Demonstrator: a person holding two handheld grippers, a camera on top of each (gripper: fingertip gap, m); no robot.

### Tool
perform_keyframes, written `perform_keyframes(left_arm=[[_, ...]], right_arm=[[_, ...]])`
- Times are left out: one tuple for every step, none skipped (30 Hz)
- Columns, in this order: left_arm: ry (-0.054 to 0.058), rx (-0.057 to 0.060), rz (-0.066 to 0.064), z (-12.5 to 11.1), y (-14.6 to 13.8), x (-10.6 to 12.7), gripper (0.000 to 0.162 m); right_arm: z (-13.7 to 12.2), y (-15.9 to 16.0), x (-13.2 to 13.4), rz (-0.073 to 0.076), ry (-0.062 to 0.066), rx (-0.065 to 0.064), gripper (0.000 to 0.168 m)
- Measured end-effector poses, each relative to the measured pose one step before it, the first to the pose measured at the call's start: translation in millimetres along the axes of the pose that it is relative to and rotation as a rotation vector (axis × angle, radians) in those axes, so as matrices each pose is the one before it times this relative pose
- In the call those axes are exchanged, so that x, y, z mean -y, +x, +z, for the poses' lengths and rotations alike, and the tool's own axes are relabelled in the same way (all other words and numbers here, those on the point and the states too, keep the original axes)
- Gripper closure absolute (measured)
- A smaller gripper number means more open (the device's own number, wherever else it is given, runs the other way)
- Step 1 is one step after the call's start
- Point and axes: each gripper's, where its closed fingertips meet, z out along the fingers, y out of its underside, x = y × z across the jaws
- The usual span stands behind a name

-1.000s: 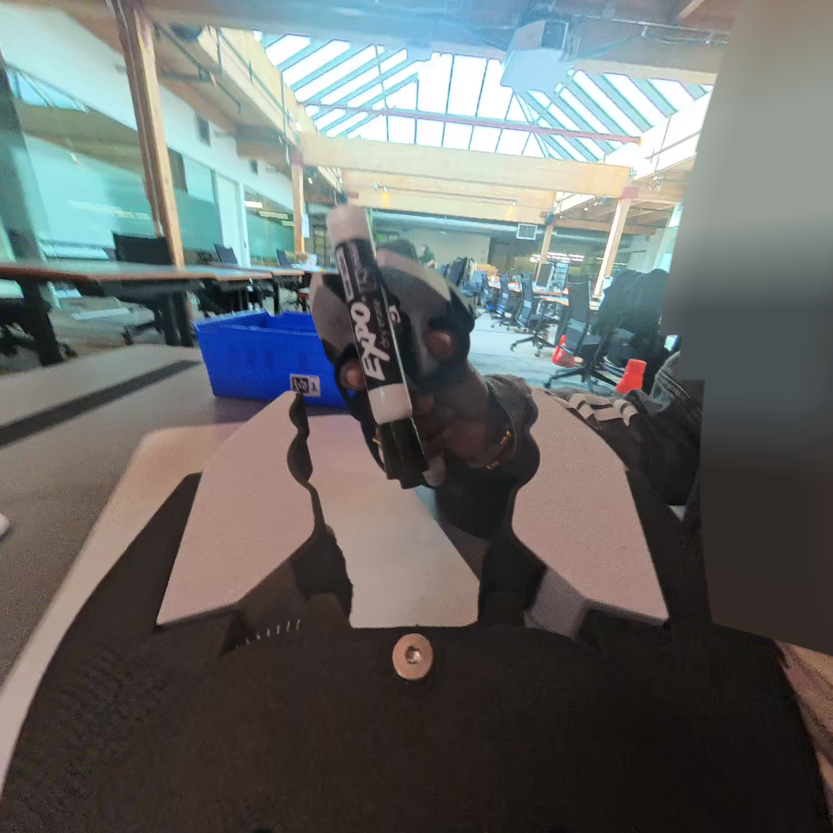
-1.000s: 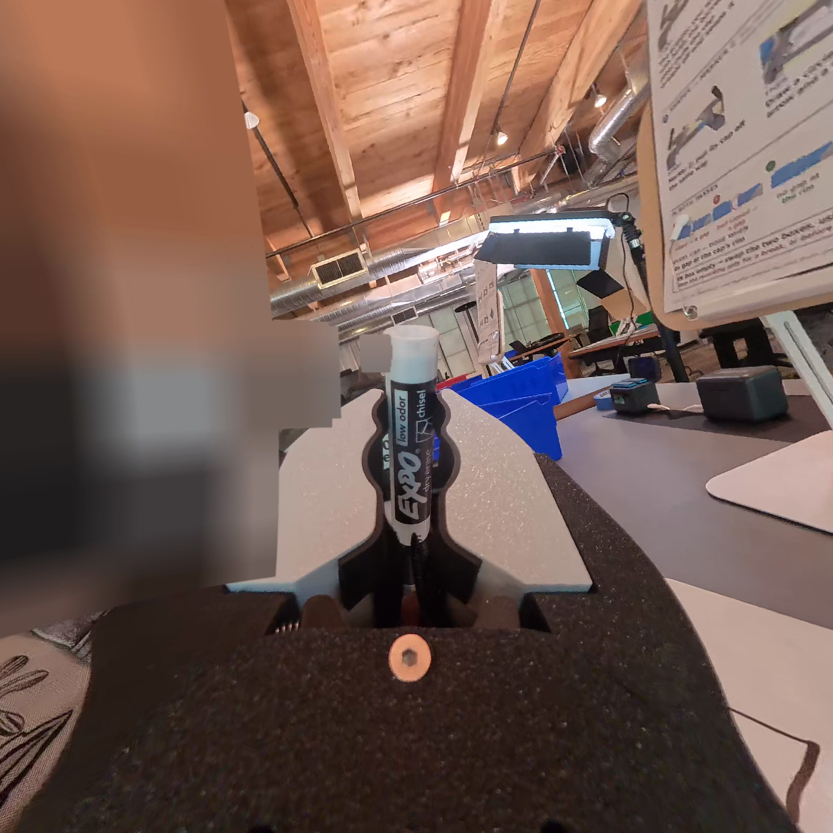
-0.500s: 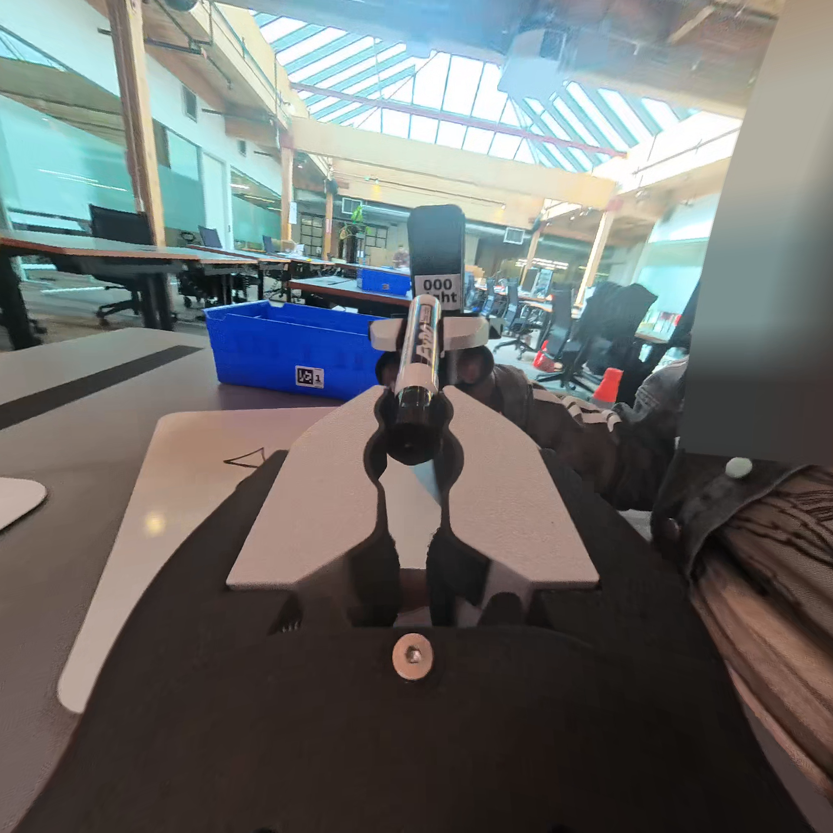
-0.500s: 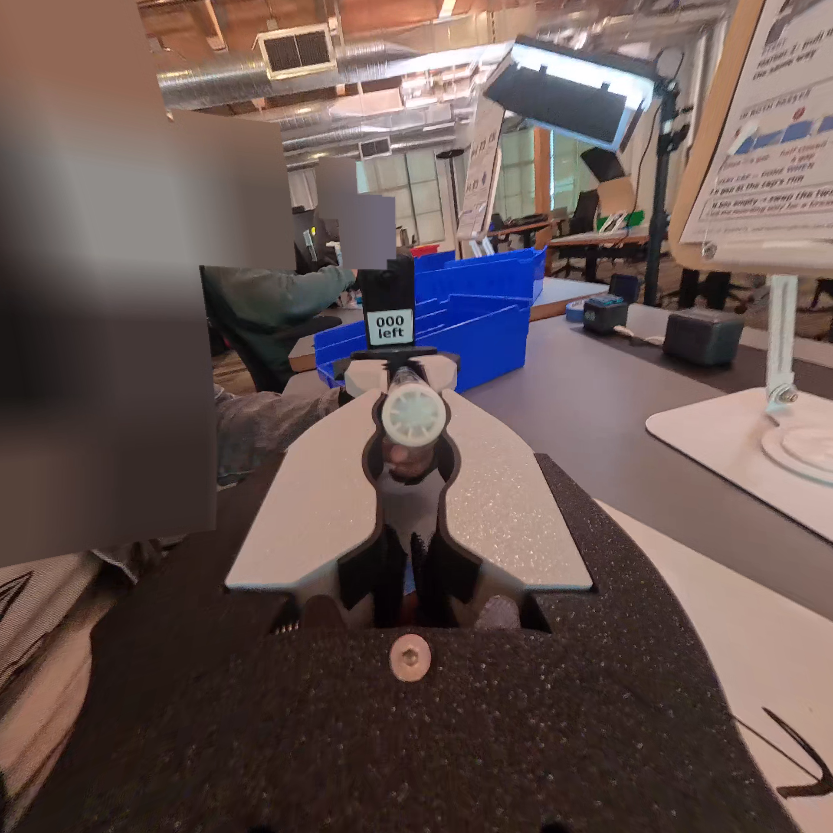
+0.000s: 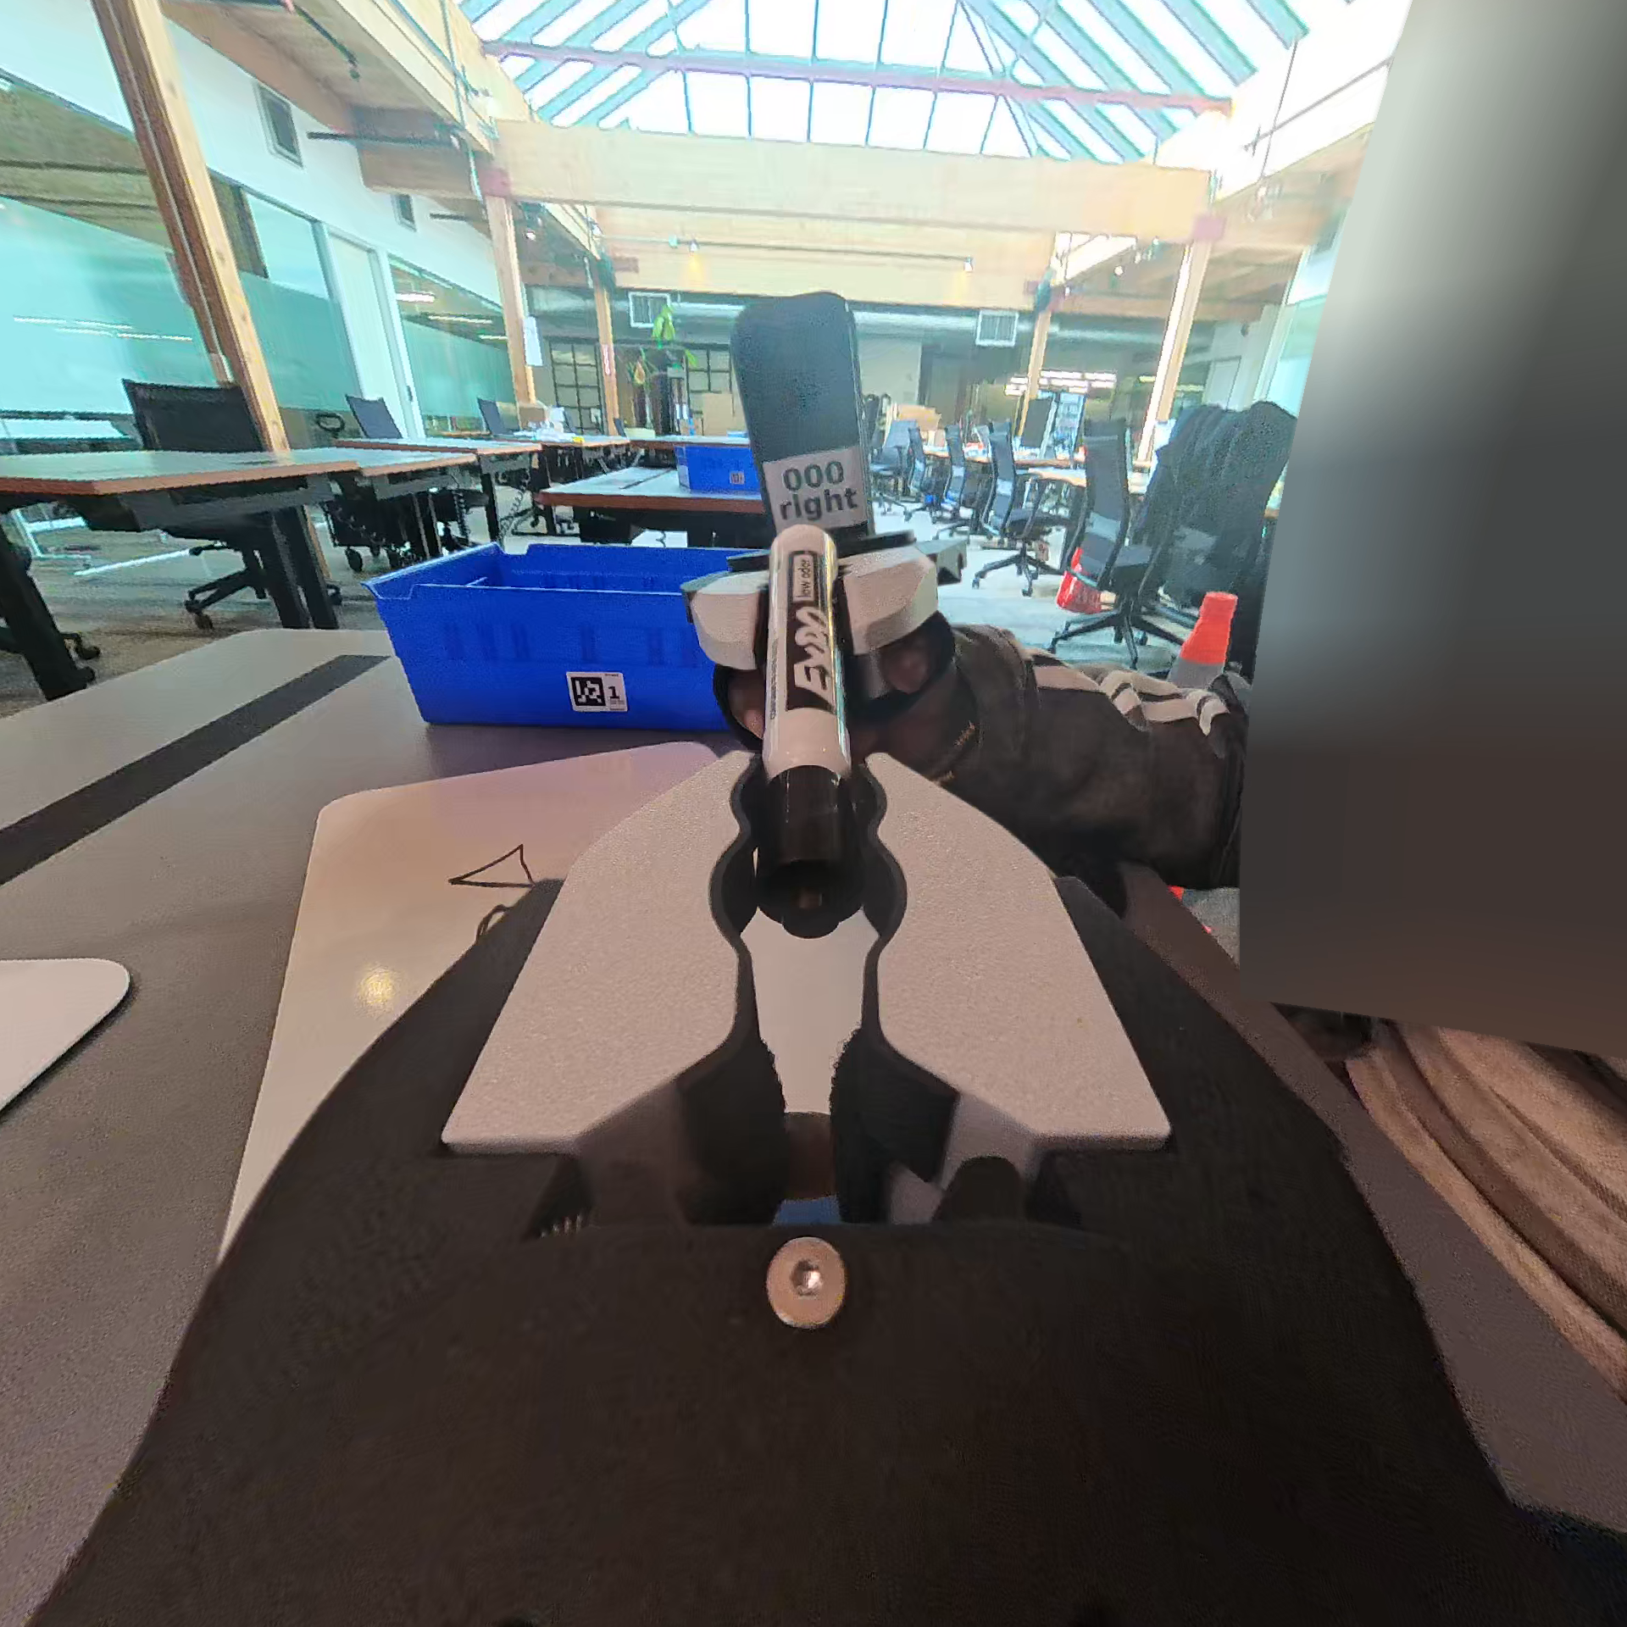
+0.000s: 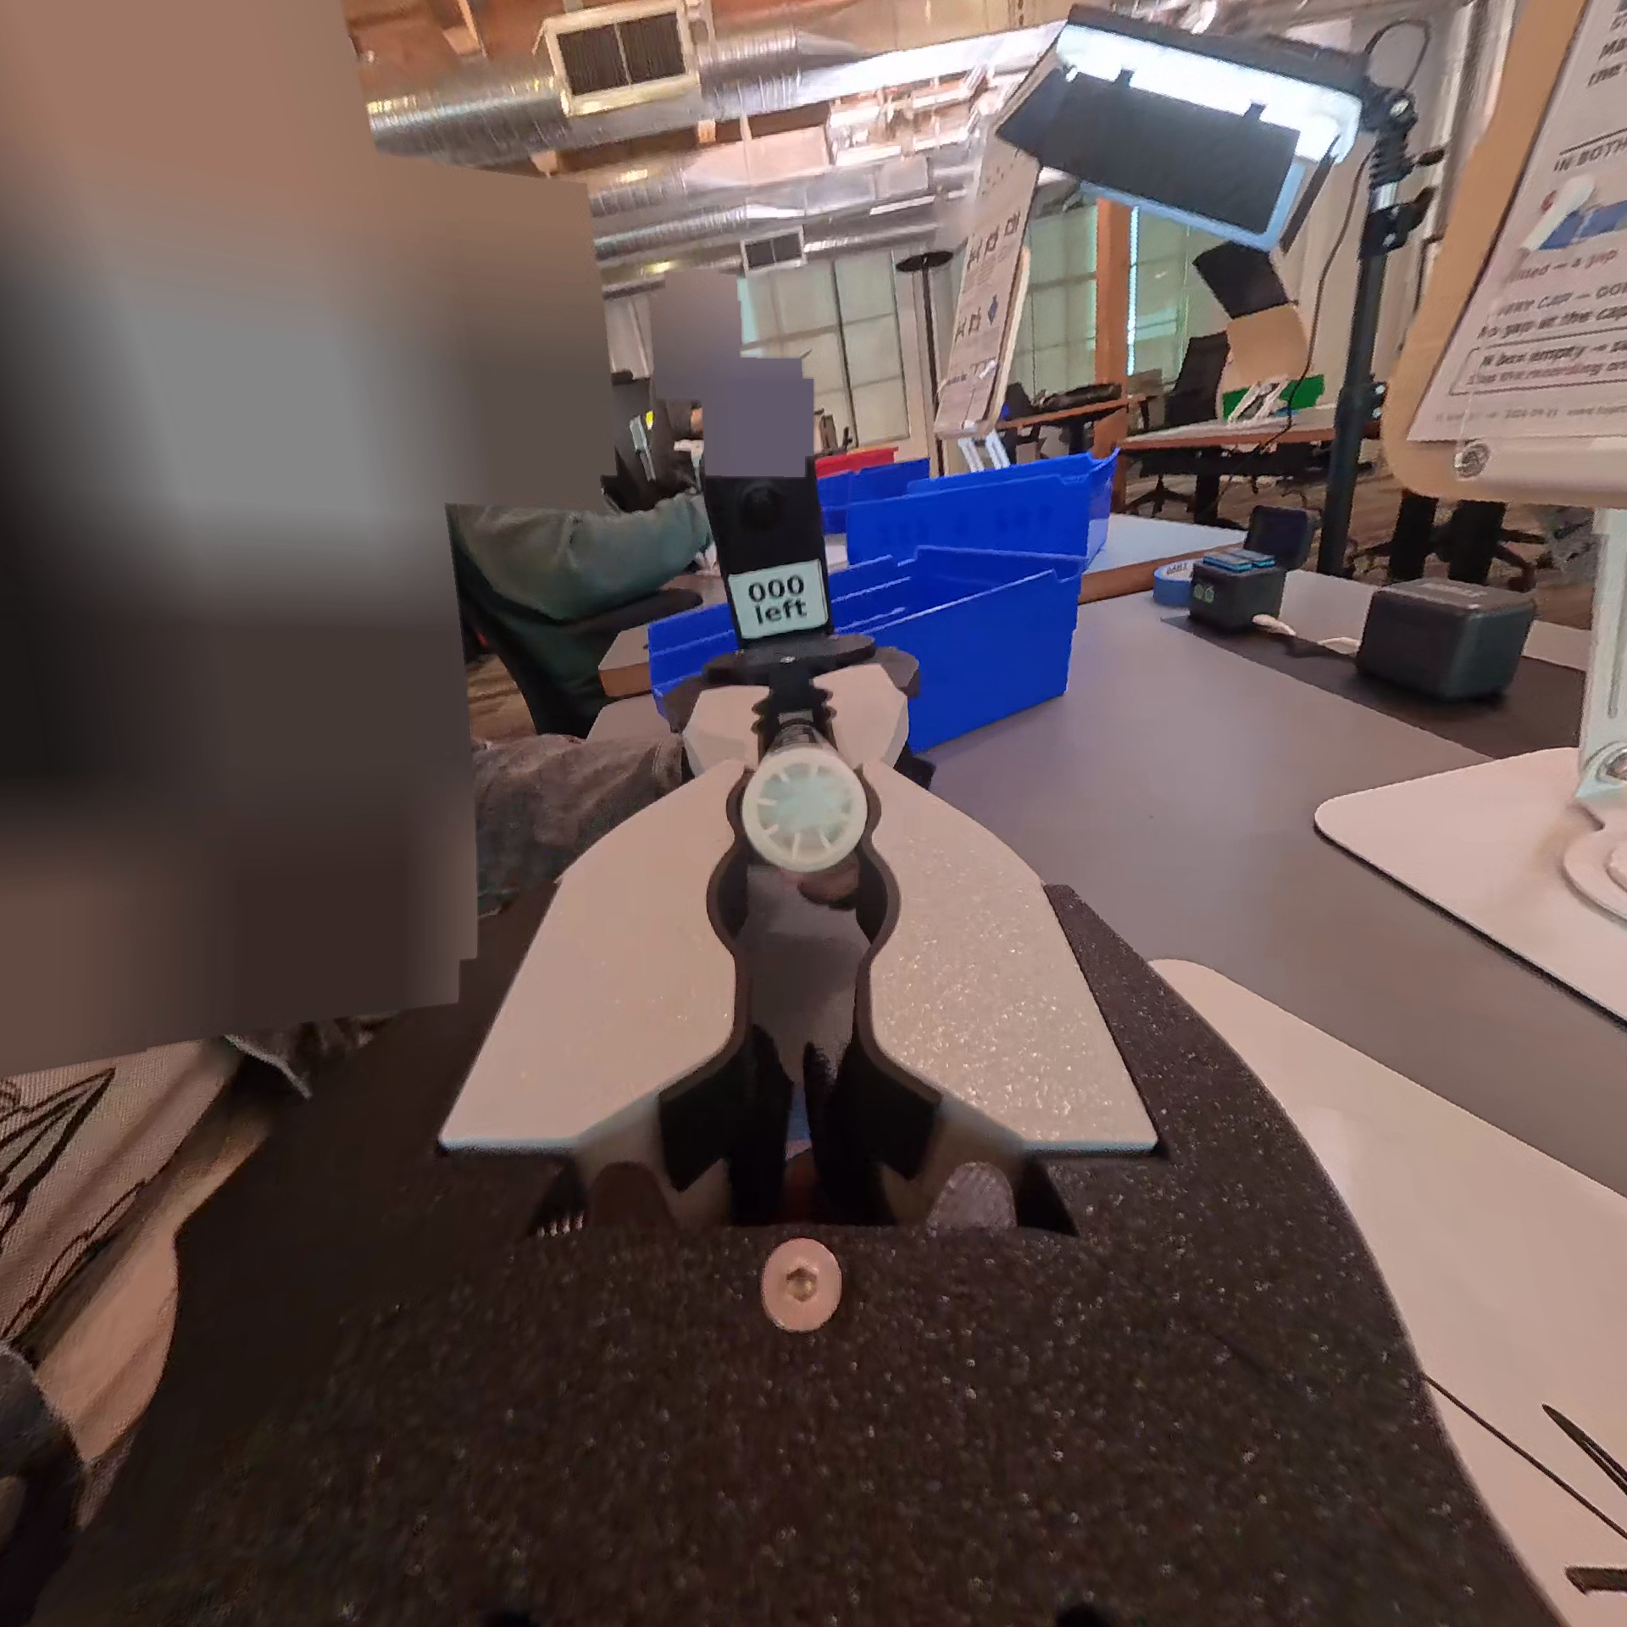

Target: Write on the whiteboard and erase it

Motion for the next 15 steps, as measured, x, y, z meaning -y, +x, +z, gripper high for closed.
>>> perform_keyframes(left_arm=[[-0.0114,-0.0056,0.0032,-0.25,1.11,-0.44,0.143],[-0.0116,-0.0117,-0.0075,-0.18,1.49,-0.82,0.143],[-0.0137,-0.0114,-0.0059,-0.23,1.28,-1.58,0.143],[-0.0137,-0.0099,-0.0012,-0.20,1.09,-1.89,0.143],[-0.0122,-0.0055,-0.0001,0.00,0.45,-1.99,0.143],[-0.0088,0.0028,-0.0031,0.23,-0.64,-1.64,0.143],[0.0055,0.0003,-0.0042,0.06,-0.24,0.44,0.143],[0.0202,-0.0141,-0.0012,-0.35,1.88,2.36,0.143],[0.0050,-0.0048,-0.0012,-0.38,0.60,0.37,0.143],[0.0011,0.0096,0.0059,-0.41,-1.34,-0.05,0.143],[0.0028,0.0108,0.0045,-0.71,-1.68,0.30,0.143],[0.0011,-0.0003,-0.0026,-1.06,-0.41,0.21,0.143],[0.0017,-0.0024,-0.0068,-1.40,-0.45,0.24,0.143],[0.0056,0.0020,-0.0062,-1.74,-1.25,0.19,0.143],[0.0004,0.0000,-0.0102,-1.87,-1.27,-0.73,0.143]], right_arm=[[-0.25,-1.72,-1.54,-0.0039,-0.0157,0.0134,0.147],[-0.28,-1.40,-0.83,-0.0023,-0.0098,0.0104,0.146],[-0.18,-0.24,0.04,-0.0057,-0.0035,0.0002,0.141],[-0.23,-0.47,-0.05,-0.0144,-0.0031,-0.0011,0.140],[-0.08,-1.20,-1.40,-0.0196,-0.0111,0.0028,0.143],[0.40,-1.29,-2.95,-0.0205,-0.0228,0.0023,0.157],[0.97,-0.21,-4.09,-0.0153,-0.0296,-0.0046,0.162],[1.38,0.00,-4.27,-0.0075,-0.0303,-0.0037,0.162],[1.29,0.26,-1.88,-0.0030,-0.0125,-0.0033,0.159],[0.94,0.90,-0.49,0.0009,-0.0002,-0.0080,0.150],[0.95,1.20,-0.83,0.0017,-0.0039,-0.0082,0.135],[0.57,1.61,-1.69,0.0004,-0.0099,-0.0097,0.123],[0.18,0.79,-2.86,-0.0056,-0.0166,-0.0030,0.120],[0.09,-0.09,-3.70,-0.0082,-0.0201,0.0034,0.120],[0.31,-0.67,-3.16,-0.0042,-0.0138,0.0072,0.123]])
